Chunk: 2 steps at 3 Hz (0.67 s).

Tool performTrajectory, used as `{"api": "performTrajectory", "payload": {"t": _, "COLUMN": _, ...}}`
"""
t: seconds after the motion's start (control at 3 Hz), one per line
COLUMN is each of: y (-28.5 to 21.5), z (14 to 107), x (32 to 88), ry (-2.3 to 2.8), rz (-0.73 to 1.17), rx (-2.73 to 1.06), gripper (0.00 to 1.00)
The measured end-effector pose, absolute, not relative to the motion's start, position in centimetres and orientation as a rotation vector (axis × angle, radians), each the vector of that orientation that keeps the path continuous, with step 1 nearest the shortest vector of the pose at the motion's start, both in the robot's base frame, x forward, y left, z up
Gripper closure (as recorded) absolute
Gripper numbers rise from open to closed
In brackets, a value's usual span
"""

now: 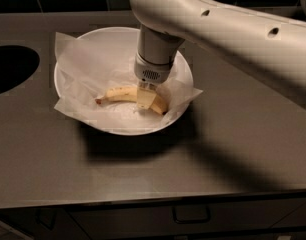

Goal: Pick banana from white bowl

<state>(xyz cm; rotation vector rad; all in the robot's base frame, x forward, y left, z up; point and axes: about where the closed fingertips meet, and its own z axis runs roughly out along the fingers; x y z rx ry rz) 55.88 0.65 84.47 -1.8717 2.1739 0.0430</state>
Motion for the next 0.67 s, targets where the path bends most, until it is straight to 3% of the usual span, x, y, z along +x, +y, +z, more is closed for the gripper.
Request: {"api": "performTrajectory", "payload": {"t": 0.67, "y": 1.03, "z": 85.4, "x": 55.62, "ry": 2.156, "rz": 0.005, "rx": -1.871, "gripper": 0.63}}
